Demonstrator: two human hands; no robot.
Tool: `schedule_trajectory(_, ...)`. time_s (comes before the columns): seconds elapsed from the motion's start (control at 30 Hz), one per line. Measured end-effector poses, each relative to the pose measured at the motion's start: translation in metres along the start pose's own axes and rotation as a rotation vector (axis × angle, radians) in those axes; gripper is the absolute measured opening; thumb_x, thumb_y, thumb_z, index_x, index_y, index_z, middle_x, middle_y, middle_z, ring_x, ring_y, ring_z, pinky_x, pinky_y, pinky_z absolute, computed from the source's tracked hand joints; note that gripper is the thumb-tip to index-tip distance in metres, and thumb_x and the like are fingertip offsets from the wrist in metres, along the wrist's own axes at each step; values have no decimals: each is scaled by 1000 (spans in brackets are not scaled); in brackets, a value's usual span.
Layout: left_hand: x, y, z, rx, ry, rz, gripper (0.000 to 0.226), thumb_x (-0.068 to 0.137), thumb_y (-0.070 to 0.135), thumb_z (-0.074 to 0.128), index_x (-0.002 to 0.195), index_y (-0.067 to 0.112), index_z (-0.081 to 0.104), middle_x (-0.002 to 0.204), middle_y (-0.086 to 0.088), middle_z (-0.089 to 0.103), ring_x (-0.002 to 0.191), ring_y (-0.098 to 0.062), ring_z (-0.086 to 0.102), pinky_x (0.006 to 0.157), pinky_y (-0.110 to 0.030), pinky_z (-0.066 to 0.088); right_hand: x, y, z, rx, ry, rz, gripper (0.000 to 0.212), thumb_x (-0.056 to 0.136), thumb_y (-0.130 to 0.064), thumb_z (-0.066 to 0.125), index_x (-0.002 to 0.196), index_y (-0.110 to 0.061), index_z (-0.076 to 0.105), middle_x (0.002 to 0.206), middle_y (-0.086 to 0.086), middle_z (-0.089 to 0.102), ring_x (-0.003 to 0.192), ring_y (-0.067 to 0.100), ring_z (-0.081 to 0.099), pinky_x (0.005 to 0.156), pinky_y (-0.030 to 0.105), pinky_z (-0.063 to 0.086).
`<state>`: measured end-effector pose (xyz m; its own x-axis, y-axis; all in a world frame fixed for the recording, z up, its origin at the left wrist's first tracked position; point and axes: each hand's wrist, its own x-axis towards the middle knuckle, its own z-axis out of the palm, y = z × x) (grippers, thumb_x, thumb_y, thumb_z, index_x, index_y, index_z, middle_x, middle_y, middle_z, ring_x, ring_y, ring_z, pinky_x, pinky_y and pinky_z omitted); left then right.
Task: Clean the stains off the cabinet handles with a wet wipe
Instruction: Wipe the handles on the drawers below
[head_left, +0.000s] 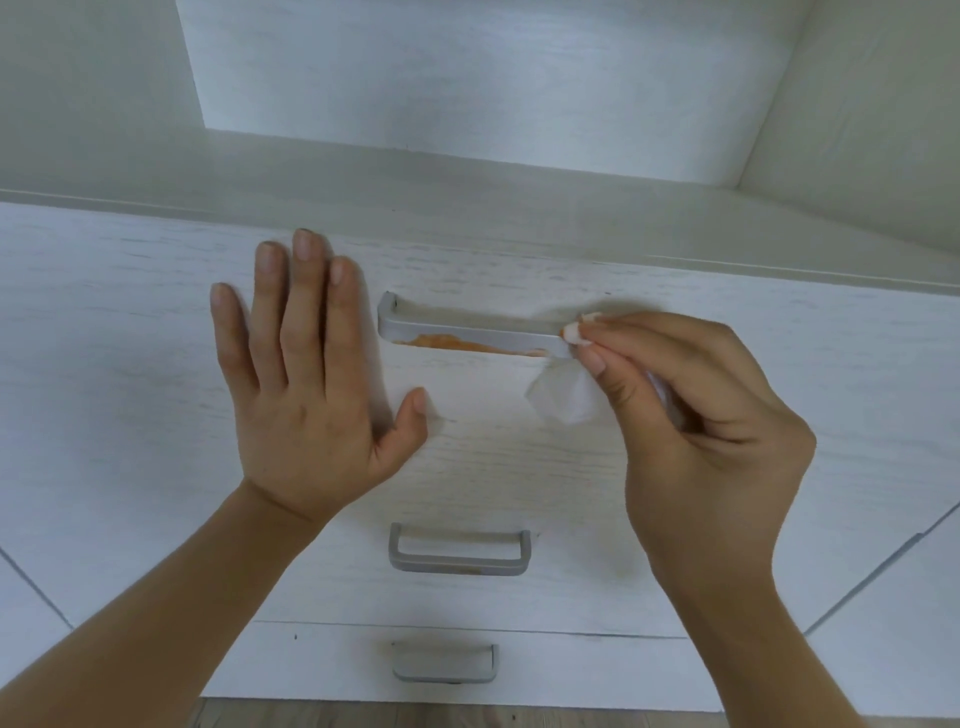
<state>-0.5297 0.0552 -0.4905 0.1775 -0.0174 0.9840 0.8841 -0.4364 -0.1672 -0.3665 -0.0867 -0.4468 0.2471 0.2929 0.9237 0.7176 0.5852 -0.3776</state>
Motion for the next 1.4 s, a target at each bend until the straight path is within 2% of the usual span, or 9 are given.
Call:
schedule_trajectory(0.17, 1, 1, -1, 14, 4, 0, 79, 91, 52, 26, 145, -5, 22, 145, -27, 24, 146, -28, 7, 116, -53, 13, -9, 8, -12, -129, -34, -98, 17, 88, -5, 68, 99, -17, 66, 97, -10, 63, 93, 2, 61, 84, 6, 43)
schedule_trajectory(0.23, 1, 1, -1, 17, 5, 0, 78, 92, 52, 25, 145, -5, 23, 145, -27, 24, 146, -28, 7, 116, -53, 12, -14, 11, -18, -148, -12, -86, 16, 88, -5, 67, 99, -17, 65, 98, -10, 63, 94, 0, 61, 85, 5, 42)
schedule_trajectory(0.33, 2, 1, -1, 13, 7, -1, 78, 92, 52, 25, 145, -5, 23, 145, -27, 24, 145, -29, 8, 116, -53, 12, -10, 13, -17, -134, 9, -114, 19, 87, -2, 69, 100, -14, 66, 99, -6, 64, 94, 7, 63, 86, 9, 44)
schedule_trajectory(0.47, 1, 2, -1, 10, -3, 11, 77, 93, 53, 23, 144, -5, 22, 144, -28, 24, 139, -41, 18, 116, -52, 11, -3, 11, -4, -78, -5, -151, 18, 87, -4, 70, 104, -10, 65, 99, -3, 64, 95, 13, 64, 88, 13, 46)
schedule_trajectory(0.73, 1, 2, 0, 19, -1, 9, 78, 93, 53, 21, 144, -5, 22, 144, -28, 24, 142, -38, 17, 116, -53, 12, 2, 12, 4, -9, 16, -107, 18, 88, -5, 66, 105, -11, 65, 98, -5, 66, 97, 9, 65, 89, 15, 46)
schedule_trajectory(0.83, 1, 1, 0, 17, -2, 4, 78, 93, 53, 22, 145, -5, 21, 145, -28, 23, 145, -31, 9, 116, -53, 11, 1, 12, 4, -1, 10, -45, 19, 88, -6, 66, 105, -13, 66, 99, -5, 67, 98, 4, 64, 89, 12, 45)
schedule_trajectory(0.93, 0, 2, 0, 14, -9, 5, 77, 93, 52, 22, 145, -6, 22, 145, -28, 22, 144, -35, 13, 116, -53, 11, -3, 11, 0, 10, 18, -22, 19, 88, -3, 69, 104, -12, 67, 98, -2, 69, 97, 4, 65, 87, 10, 45)
schedule_trajectory(1.2, 1, 1, 0, 0, -7, -10, 78, 91, 52, 26, 145, -4, 22, 145, -27, 23, 146, -27, 4, 117, -52, 9, -2, 8, -15, -215, 4, -332, 14, 88, -5, 71, 100, -8, 67, 98, -1, 66, 91, 15, 62, 90, 17, 44)
schedule_trajectory(1.4, 0, 1, 0, -24, -4, -7, 77, 91, 51, 26, 145, -4, 22, 146, -27, 24, 146, -27, 4, 117, -52, 10, 4, 10, 8, -260, -35, -439, 7, 89, -5, 72, 95, -4, 74, 93, 6, 70, 86, 22, 63, 90, 18, 45)
